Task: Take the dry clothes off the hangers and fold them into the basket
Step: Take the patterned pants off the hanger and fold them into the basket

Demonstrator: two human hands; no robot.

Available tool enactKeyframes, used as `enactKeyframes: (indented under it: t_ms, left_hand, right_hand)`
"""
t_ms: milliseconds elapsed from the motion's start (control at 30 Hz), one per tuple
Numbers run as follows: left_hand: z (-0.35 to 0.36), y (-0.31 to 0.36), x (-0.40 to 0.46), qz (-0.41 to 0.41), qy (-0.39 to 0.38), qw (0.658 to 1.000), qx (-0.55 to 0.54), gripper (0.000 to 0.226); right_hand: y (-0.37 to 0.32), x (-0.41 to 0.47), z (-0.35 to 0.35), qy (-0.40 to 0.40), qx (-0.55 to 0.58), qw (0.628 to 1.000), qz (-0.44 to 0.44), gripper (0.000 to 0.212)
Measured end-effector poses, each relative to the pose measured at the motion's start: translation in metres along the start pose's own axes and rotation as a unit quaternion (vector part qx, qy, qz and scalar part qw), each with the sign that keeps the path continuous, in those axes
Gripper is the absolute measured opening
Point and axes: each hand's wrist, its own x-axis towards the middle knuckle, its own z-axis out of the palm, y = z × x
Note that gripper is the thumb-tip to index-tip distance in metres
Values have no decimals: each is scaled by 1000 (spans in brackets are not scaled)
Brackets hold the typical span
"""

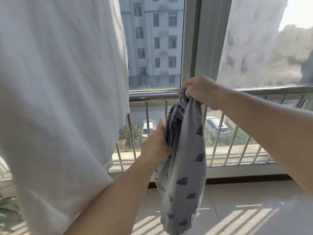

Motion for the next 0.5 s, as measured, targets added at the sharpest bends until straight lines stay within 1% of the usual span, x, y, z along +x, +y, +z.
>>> enactKeyframes:
  t_ms: [67, 100, 133, 200, 267, 333, 433, 500]
  left_hand:
    - [-1, -7, -1, -17, 32, 998, 52, 41]
    - [-4, -9, -1, -23, 41, 997, 60, 31]
    - [-8, -11, 0, -27, 47, 997, 63, 27]
    - [-16, -14, 1, -36, 49, 996, 68, 26]
    - [-23, -14, 1, -43, 48, 994, 91, 30]
    - [-24, -14, 1, -35, 41, 991, 123, 31]
    - [-20, -14, -2, 0, 14, 985, 172, 31]
    - [-17, -13, -5, 26, 5, 978, 206, 30]
  right_hand:
    - [1, -3, 0, -10, 40, 999, 7, 35]
    - [4, -7, 0, -17, 43, 999, 0, 37]
    - [8, -10, -1, -28, 21, 999, -16, 38]
    - [17, -17, -1, -83, -82, 992, -57, 40]
    - [28, -24, 1, -136, -185, 970, -75, 41]
    - [42, -29, 7, -156, -255, 951, -82, 38]
    - [65, -38, 19, -177, -308, 932, -74, 33]
    - [76, -46, 22, -192, -309, 931, -43, 31]
